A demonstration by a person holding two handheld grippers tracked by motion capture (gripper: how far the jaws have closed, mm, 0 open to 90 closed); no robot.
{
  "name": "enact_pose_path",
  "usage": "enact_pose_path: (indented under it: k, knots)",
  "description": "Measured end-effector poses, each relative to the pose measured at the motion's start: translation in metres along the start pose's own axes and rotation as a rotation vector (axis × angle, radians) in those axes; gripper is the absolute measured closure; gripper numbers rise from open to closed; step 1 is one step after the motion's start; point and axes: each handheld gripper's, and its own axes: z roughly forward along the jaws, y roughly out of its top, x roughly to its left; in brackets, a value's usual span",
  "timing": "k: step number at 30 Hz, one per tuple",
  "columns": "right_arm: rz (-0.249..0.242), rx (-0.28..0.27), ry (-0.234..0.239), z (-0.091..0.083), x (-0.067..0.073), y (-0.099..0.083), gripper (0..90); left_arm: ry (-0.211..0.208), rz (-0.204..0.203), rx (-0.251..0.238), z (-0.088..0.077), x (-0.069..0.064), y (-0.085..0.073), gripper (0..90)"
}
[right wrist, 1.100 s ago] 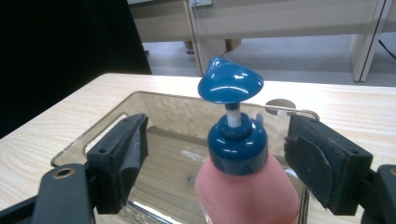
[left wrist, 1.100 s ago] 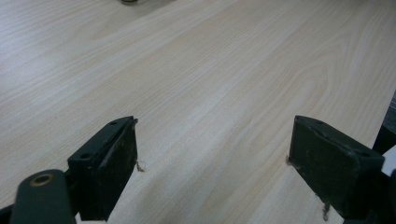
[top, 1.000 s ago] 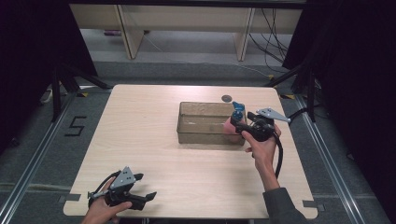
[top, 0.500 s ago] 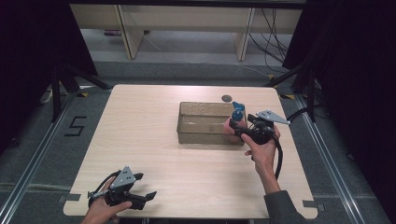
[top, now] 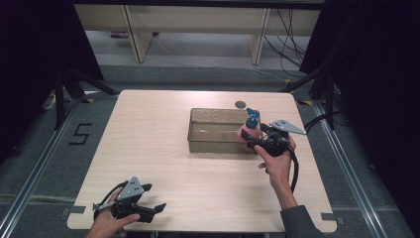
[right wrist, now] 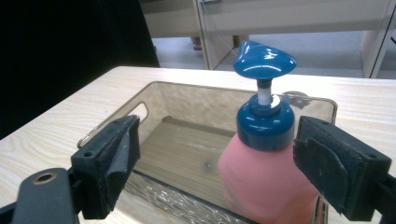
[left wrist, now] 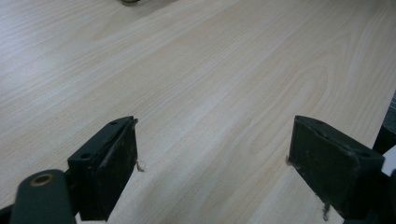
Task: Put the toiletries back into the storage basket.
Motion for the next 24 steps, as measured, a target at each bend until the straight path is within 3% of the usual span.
enact_pose_path:
  k: [1,2,3,4,7,10,13,14,15,16,17,19,20,23,24]
  knots:
    - [0.0,0.0,0.0,0.0,0.0,0.0,15.5,0.008,0.026,0.024,-0.002,0.002,0.0,14.9]
    - [-0.023,-0.016,0.008,0.001,-0.001,0.0,15.5,-0.003,0.001,0.003,-0.001,0.0,0.0,14.9]
    - [-0.041,-0.018,0.01,0.0,-0.002,0.0,15.6,0.006,0.016,0.018,-0.001,0.001,0.0,14.9]
    - [-0.029,-0.004,0.002,-0.001,0.001,0.0,15.6,0.009,0.025,0.021,-0.001,0.002,0.0,14.9]
    - [-0.032,-0.016,0.017,-0.001,0.003,-0.001,15.6,0.001,-0.004,0.002,-0.001,-0.001,0.0,14.9]
    - [-0.048,-0.019,0.015,-0.003,0.003,-0.003,15.6,-0.004,0.005,0.006,-0.001,0.001,0.001,14.9]
    - [-0.033,-0.007,0.021,-0.005,0.006,-0.003,15.6,0.008,0.006,0.01,-0.001,0.0,0.001,14.9]
    - [-0.028,-0.022,0.031,-0.005,0.008,-0.005,15.7,0.009,0.027,0.022,-0.002,0.002,0.001,14.9]
    - [-0.028,-0.022,0.031,-0.005,0.008,-0.005,15.7,0.004,0.004,0.004,0.0,0.001,0.001,14.9]
    - [-0.041,-0.013,0.033,-0.006,0.01,-0.005,15.7,0.004,0.006,0.004,-0.001,0.001,0.001,14.9]
    - [-0.041,-0.013,0.033,-0.006,0.01,-0.005,15.7,0.009,0.024,0.022,-0.002,0.002,0.001,14.9]
    - [-0.037,-0.004,0.037,-0.006,0.013,-0.006,15.7,0.001,0.001,0.003,-0.001,0.001,0.0,14.9]
    - [-0.06,-0.013,0.031,-0.006,0.012,-0.006,15.7,0.002,0.019,0.023,-0.002,0.002,0.001,14.9]
    - [-0.042,-0.012,0.048,-0.007,0.015,-0.008,15.8,0.003,0.016,0.024,-0.002,0.003,0.001,14.9]
    - [-0.035,0.001,0.046,-0.008,0.017,-0.009,15.8,0.004,-0.002,0.006,-0.001,0.002,0.001,14.9]
